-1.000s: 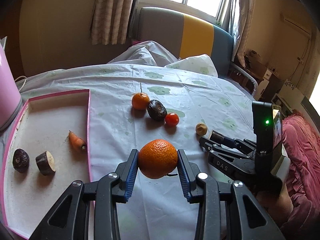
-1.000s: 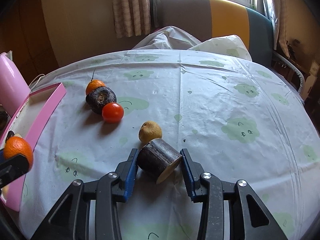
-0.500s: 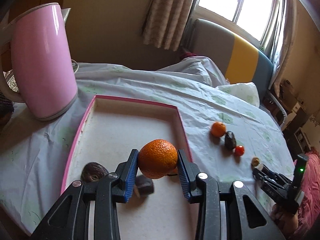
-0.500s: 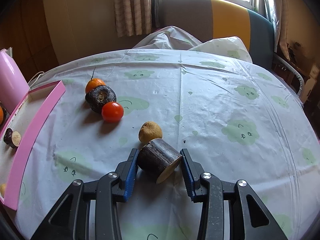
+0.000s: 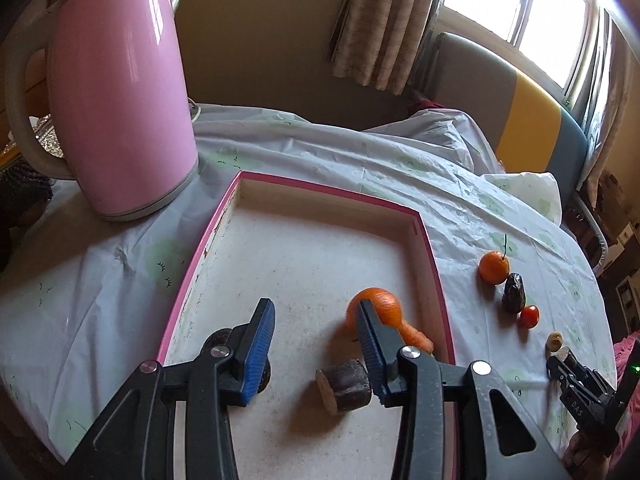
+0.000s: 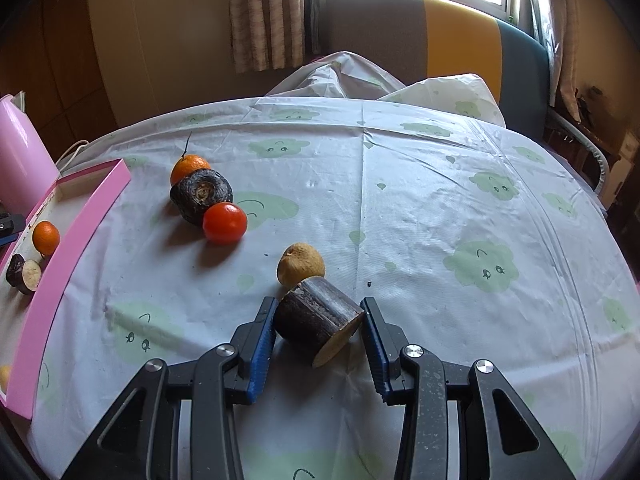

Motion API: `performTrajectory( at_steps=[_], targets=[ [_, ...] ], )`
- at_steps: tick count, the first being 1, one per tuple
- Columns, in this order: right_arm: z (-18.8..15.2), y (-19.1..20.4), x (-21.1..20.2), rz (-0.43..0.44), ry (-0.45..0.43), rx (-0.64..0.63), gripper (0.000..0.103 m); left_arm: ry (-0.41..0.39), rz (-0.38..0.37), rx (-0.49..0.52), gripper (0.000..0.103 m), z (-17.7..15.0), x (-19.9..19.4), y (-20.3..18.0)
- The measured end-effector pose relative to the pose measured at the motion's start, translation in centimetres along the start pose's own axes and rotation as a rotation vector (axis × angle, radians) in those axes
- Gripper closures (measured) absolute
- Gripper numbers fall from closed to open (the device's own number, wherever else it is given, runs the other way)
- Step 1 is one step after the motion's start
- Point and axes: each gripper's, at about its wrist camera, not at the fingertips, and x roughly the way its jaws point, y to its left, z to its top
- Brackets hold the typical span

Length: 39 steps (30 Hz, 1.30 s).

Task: Organize fruits
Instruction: 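Lower the mandarin into the tray and open the left gripper, then carry the eggplant chunk into the tray and open the right gripper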

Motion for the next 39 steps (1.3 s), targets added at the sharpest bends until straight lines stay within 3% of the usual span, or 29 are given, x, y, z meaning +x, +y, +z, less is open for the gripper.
performTrajectory(
  at_steps=[11,21,30,39],
  targets=[
    [-0.1,0.0,-0.4,-0.003,0.006,0.004,0.061,-0.05,-0.009,0.09,0.06,-2.9,-3.5,-2.2],
    [-0.9,1.0,-1.8,0.05,0.005,0.011,0.061,-0.036,-0.014,0.117,0.06,-4.5,-4.0,-3.0],
    [-0.8,4.8,-3.0,0.186,0.008,-0.021,0.061,-0.031,-0.007,0.101,0.06,-5.3,-4.2,-2.3],
    [0.5,12.0,-5.6,0.39,-0.013,-0.133,0.061,-0.04,0.007,0.048,0.06,-5.3,-4.4,-0.1]
  ],
)
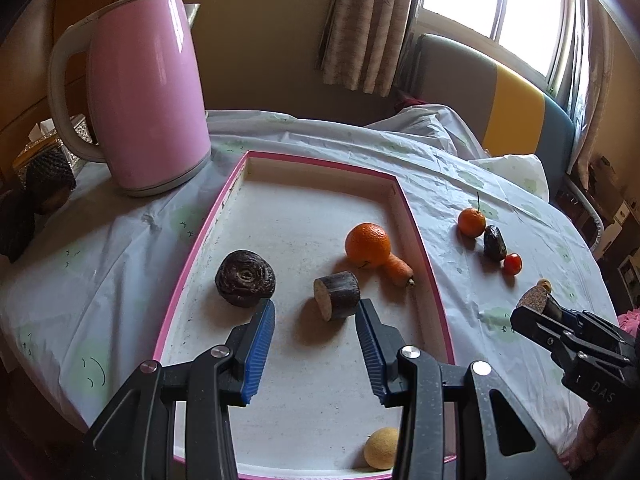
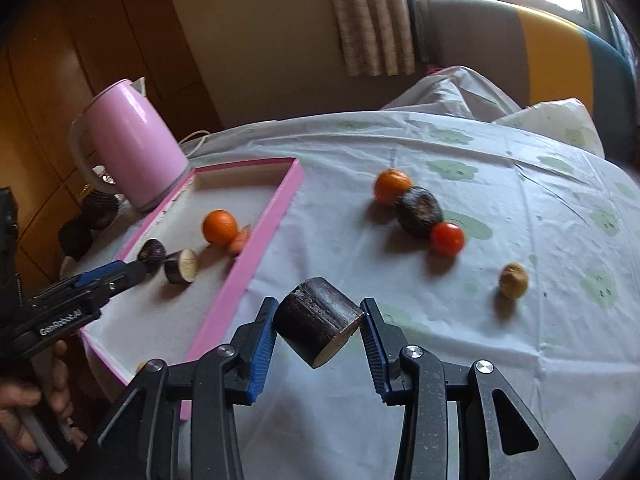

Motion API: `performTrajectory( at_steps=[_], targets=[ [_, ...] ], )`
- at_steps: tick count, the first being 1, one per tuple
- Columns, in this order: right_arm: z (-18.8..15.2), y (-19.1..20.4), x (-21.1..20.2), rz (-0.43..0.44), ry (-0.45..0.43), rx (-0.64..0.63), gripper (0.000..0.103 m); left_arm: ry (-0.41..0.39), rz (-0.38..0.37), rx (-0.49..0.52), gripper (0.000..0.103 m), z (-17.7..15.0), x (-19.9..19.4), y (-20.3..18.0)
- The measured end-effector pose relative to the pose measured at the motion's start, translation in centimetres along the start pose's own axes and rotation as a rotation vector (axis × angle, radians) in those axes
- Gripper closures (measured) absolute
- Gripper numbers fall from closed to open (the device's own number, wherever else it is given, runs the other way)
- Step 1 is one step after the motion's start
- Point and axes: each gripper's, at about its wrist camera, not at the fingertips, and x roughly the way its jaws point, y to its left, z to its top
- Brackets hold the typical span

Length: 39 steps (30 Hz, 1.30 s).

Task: Organize fruits
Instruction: 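Carry the eggplant chunk into the tray and open the right gripper, then grasp the small brown kiwi with the right gripper while the left moves toward the tomato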

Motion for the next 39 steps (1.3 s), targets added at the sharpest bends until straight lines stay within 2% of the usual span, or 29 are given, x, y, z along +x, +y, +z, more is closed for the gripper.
performTrajectory(
  at_steps=[6,16,19,21,23,27,29,37,39],
  targets=[
    [1.1,4.5,1.0,0.093,0.016,-0.083,0.061,-0.018,0.022,-0.049,0.06,0.1,-0.5,2.2],
    [1.4,7.2,4.8,0.092,0.074,-0.093,0.06,-0.014,0.016,-0.057,0.06,-0.3,-0.7,2.7],
    [0.9,7.1,5.0,0.082,0.075,-0.082,0.052,-0.015,0.009,-0.047,0.06,-0.4,-0.8,2.3],
    [0.8,6.9,4.8,0.082,0.074,-0.066,0.051,-0.015,0.006,-0.04,0.06,-0.4,-0.8,2.1],
    [0.8,6.5,4.4,0.075,0.061,-0.054,0.046,-0.018,0.001,-0.034,0.06,-0.4,-1.0,1.8],
    [0.7,6.0,3.2,0.048,0.034,-0.059,0.045,-0.024,-0.006,-0.012,0.061,-0.5,-1.2,1.1],
    [0.7,5.6,2.7,0.03,0.018,-0.049,0.039,-0.022,-0.013,-0.001,0.06,-0.5,-1.3,0.7],
    [-0.1,2.9,1.1,-0.073,-0.017,-0.015,0.036,-0.016,-0.033,0.046,0.061,-0.8,-1.3,-1.0],
    [-0.4,1.9,0.8,-0.085,-0.022,0.006,0.033,-0.015,-0.039,0.057,0.06,-0.8,-1.3,-1.6]
  ],
)
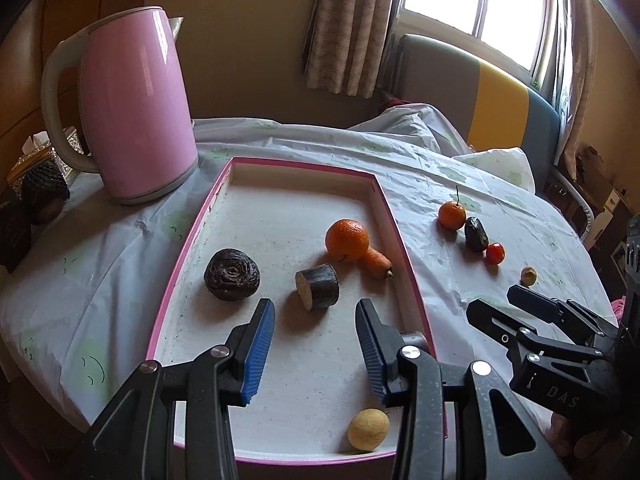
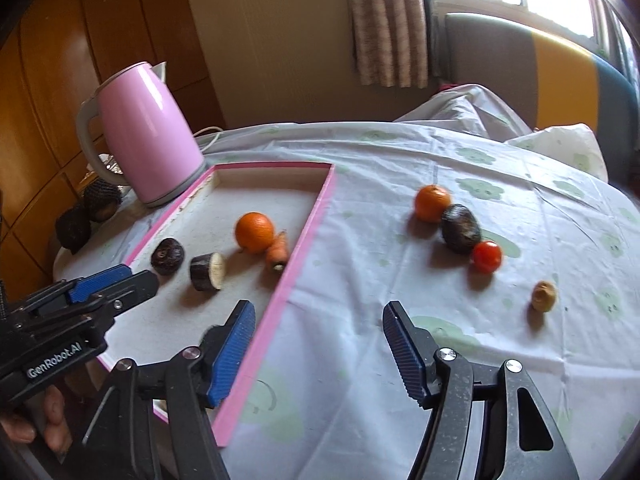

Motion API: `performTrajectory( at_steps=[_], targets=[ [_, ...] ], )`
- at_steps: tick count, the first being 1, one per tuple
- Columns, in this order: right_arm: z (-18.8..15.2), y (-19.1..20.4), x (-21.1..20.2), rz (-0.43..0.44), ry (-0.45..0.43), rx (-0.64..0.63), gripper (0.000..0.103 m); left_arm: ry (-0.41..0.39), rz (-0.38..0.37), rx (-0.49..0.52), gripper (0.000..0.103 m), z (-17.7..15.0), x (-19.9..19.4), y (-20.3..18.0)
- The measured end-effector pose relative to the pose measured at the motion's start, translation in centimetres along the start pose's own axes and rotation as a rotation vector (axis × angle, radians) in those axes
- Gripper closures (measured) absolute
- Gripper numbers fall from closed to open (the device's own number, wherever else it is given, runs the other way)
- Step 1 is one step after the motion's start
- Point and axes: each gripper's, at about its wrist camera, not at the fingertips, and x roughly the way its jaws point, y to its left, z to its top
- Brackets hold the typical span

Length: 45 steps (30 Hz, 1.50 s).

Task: Organize fruits
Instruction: 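Grasp the small brown kiwi with the right gripper while the left moves toward the tomato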

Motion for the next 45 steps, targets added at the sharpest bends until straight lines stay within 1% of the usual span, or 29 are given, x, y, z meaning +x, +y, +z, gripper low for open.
performTrajectory(
  at_steps=[1,10,17,18,20,22,23,26,28,35,39,43,44,45],
  targets=[
    [-0.1,-0.5,-0.1,-0.013,-0.001,0.011,0.031,0.001,-0.003,0.004,0.06,0.0,0.0,-0.2],
    [-1.5,-5.2,-0.7,-0.127,-0.001,0.105,0.031,0.012,-0.066,0.073,0.061,0.0,0.4,-3.3],
    [-2.4,-9.0,-1.4,-0.212,-0.006,0.175,0.031,0.042,-0.125,0.105,0.061,0.2,1.2,-5.5],
    [-2.5,-9.5,-1.5,-0.221,-0.007,0.185,0.032,0.046,-0.129,0.108,0.061,0.2,1.3,-5.8],
    [-2.7,-10.6,-1.6,-0.239,-0.002,0.205,0.039,0.055,-0.139,0.111,0.061,0.2,1.5,-6.3],
    [-3.0,-11.6,-1.7,-0.257,0.0,0.228,0.042,0.061,-0.148,0.12,0.061,0.2,1.7,-6.8],
    [-3.1,-12.0,-1.8,-0.263,0.002,0.235,0.047,0.063,-0.15,0.132,0.061,0.2,1.7,-7.1],
    [-3.2,-12.9,-1.6,-0.279,0.01,0.246,0.056,0.072,-0.156,0.154,0.061,0.0,2.0,-8.0],
    [-3.1,-13.3,-1.5,-0.282,0.01,0.252,0.058,0.079,-0.172,0.158,0.061,0.0,2.1,-8.4],
    [-1.4,-14.5,-0.5,-0.285,-0.005,0.253,0.057,0.088,-0.195,0.171,0.061,0.3,2.5,-9.7],
    [-0.2,-15.1,0.7,-0.29,0.004,0.239,0.057,0.092,-0.209,0.188,0.061,0.5,2.9,-10.6],
    [0.3,-15.4,2.1,-0.289,0.035,0.217,0.057,0.093,-0.23,0.198,0.061,0.7,3.2,-11.5],
    [0.2,-15.4,2.3,-0.293,0.041,0.212,0.061,0.092,-0.233,0.197,0.061,0.8,3.3,-11.7],
    [0.2,-15.4,2.5,-0.293,0.045,0.209,0.068,0.092,-0.235,0.197,0.061,0.9,3.4,-11.9]
  ],
)
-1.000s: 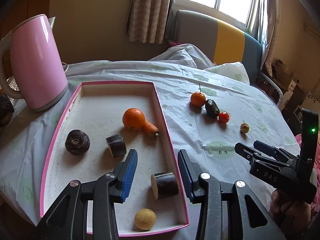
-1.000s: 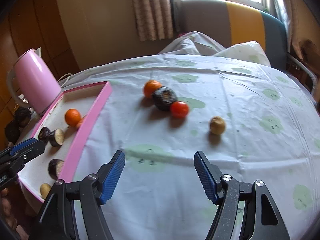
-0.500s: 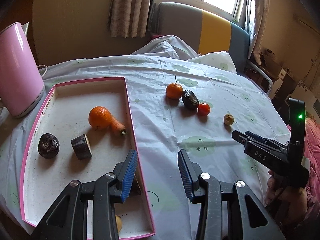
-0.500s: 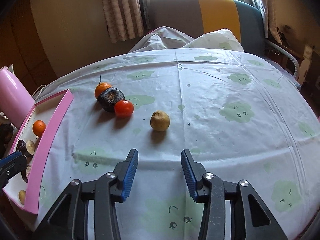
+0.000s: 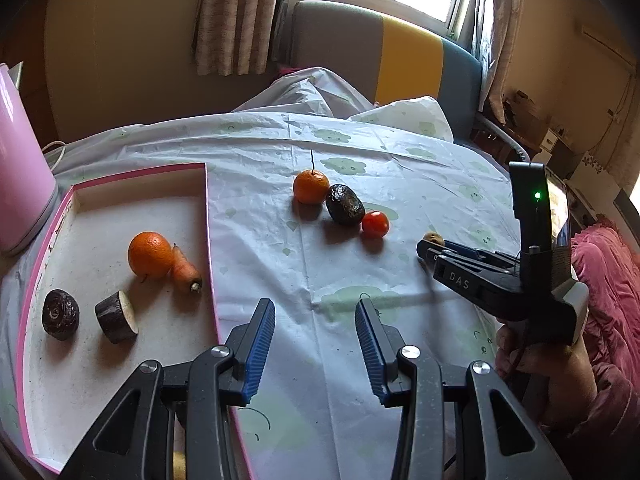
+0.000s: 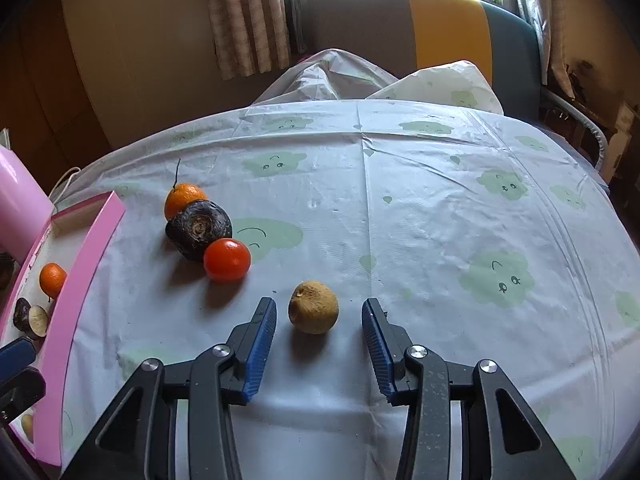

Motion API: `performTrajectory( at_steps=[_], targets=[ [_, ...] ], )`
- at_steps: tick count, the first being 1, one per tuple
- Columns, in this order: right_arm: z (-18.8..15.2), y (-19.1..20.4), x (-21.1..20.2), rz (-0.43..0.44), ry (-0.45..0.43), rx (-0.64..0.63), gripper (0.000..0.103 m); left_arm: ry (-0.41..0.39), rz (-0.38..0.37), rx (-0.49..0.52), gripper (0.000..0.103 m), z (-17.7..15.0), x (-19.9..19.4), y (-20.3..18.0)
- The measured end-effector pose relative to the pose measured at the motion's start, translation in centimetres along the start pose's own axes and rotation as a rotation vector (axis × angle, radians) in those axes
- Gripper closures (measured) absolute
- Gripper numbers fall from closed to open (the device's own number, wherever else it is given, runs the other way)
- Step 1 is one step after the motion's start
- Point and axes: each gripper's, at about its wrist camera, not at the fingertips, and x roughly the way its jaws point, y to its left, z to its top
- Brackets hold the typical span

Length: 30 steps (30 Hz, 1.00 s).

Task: Organize fruits
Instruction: 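Grasp the small brown kiwi with the right gripper while the left moves toward the tomato, then grasp the red cherry tomato with the left gripper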

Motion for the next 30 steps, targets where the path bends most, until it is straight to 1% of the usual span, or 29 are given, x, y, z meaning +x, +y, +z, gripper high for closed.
performTrajectory(
  at_steps=[1,4,6,8,12,17,21,26,30],
  targets=[
    [0.0,-0.1,0.0,-0.006,-0.001,-0.001,0.077,0.002,0.0,0.0,0.061,0.1,0.2,-0.1],
    [-0.1,0.0,-0.1,-0.004,-0.006,-0.014,0.077,0.01,0.0,-0.008,0.061,0.6,0.8,-0.4],
    [-0.3,0.1,-0.3,-0.007,-0.012,-0.028,0.077,0.017,0.012,0.002,0.061,0.9,1.2,-0.7],
    [-0.3,0.0,-0.6,-0.028,-0.021,-0.039,0.077,0.025,0.02,0.008,0.061,1.1,1.8,-1.0],
    [-0.3,-0.7,-0.8,-0.077,-0.024,-0.041,0.077,0.043,-0.019,-0.006,0.061,1.8,3.0,-1.5],
    [-0.6,-1.4,-0.8,-0.086,-0.019,-0.038,0.077,0.057,-0.057,-0.037,0.061,2.9,4.6,-2.2],
    [-0.7,-1.7,-0.8,-0.102,-0.018,-0.041,0.077,0.067,-0.062,-0.051,0.061,3.8,6.0,-2.9],
    [-0.7,-2.4,-0.8,-0.073,-0.02,-0.014,0.077,0.078,-0.063,-0.069,0.061,4.9,7.8,-3.9],
    [-0.8,-2.4,-0.8,-0.068,-0.021,-0.01,0.077,0.101,-0.068,-0.097,0.061,5.6,9.4,-4.4]
  ],
)
